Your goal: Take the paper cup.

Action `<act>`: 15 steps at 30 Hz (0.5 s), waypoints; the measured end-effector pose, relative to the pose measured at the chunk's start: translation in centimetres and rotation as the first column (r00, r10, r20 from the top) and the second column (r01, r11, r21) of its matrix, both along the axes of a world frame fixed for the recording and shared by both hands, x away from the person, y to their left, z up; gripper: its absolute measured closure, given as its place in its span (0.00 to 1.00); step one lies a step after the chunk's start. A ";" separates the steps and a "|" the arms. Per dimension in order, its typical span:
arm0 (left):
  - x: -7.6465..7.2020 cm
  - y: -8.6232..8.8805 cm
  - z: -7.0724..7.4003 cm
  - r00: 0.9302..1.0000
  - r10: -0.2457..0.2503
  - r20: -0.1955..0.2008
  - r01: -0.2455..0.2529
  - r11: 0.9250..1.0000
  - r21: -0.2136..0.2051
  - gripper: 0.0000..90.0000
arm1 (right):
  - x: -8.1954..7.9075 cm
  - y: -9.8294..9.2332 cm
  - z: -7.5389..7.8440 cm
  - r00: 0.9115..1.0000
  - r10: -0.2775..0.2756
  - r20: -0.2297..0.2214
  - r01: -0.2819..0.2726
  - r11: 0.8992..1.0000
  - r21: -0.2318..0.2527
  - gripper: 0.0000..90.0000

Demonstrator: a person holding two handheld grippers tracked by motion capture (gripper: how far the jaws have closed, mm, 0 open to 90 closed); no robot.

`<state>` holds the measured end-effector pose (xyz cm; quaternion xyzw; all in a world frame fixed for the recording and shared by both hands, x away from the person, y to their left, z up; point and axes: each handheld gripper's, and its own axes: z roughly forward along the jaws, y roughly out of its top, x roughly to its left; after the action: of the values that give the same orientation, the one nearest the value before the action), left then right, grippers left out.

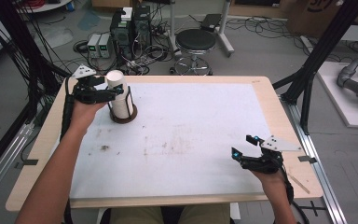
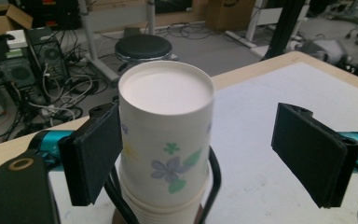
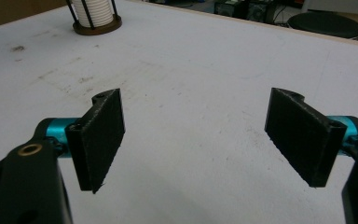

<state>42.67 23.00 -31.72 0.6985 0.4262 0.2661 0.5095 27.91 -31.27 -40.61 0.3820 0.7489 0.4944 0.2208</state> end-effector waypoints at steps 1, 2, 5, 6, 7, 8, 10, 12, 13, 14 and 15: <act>0.2 0.0 -0.1 1.000 0.006 0.000 -0.006 1.000 -0.004 0.18 | 0.0 0.0 0.0 1.000 0.001 -0.001 -0.001 1.000 0.001 0.23; 0.5 0.0 -0.1 1.000 0.014 -0.013 -0.014 1.000 -0.003 0.19 | 0.0 0.0 0.0 1.000 0.003 0.001 -0.003 1.000 -0.001 0.23; 1.3 0.0 -0.4 0.999 0.025 -0.033 -0.024 1.000 0.017 0.18 | 0.0 -0.1 0.0 1.000 0.000 -0.005 0.000 1.000 0.003 0.23; 1.5 -0.1 -0.4 0.999 0.026 -0.036 -0.025 0.999 0.022 0.18 | 0.0 -0.2 -0.1 1.000 0.000 -0.003 0.000 1.000 0.003 0.23; 1.8 -0.2 -0.3 0.999 0.025 -0.037 -0.023 0.999 0.035 0.19 | 0.0 -0.2 -0.1 1.000 -0.001 -0.005 0.001 1.000 0.005 0.23; 2.0 -0.4 -0.1 0.999 0.026 -0.036 -0.024 0.999 0.045 0.18 | -0.1 -0.2 -0.1 1.000 -0.002 -0.010 0.002 1.000 0.006 0.23; 2.2 -0.5 -0.1 0.999 0.031 -0.027 -0.030 0.999 0.044 0.19 | 0.0 -0.3 -0.1 1.000 -0.001 -0.007 0.001 1.000 0.005 0.23; 2.5 -0.5 -0.4 0.998 0.046 -0.040 -0.044 0.997 0.062 0.20 | 0.0 -0.3 -0.2 1.000 -0.001 -0.007 0.001 1.000 0.003 0.23; 2.7 -0.5 -0.6 0.998 0.051 -0.048 -0.048 0.997 0.062 0.20 | 0.0 -0.3 -0.2 1.000 -0.001 -0.008 0.001 1.000 0.005 0.23; 2.9 -0.5 -0.8 0.997 0.055 -0.055 -0.052 0.997 0.064 0.20 | 0.0 -0.3 -0.2 1.000 -0.002 -0.010 0.002 1.000 0.006 0.23; 2.9 -0.5 -0.9 0.997 0.055 -0.057 -0.051 0.997 0.065 0.20 | 0.0 -0.4 -0.2 1.000 -0.002 -0.011 0.002 1.000 0.005 0.23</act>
<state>45.61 22.49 -32.64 0.7104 0.4508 0.2722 0.4669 27.88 -31.66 -40.82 0.3862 0.7486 0.4937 0.2163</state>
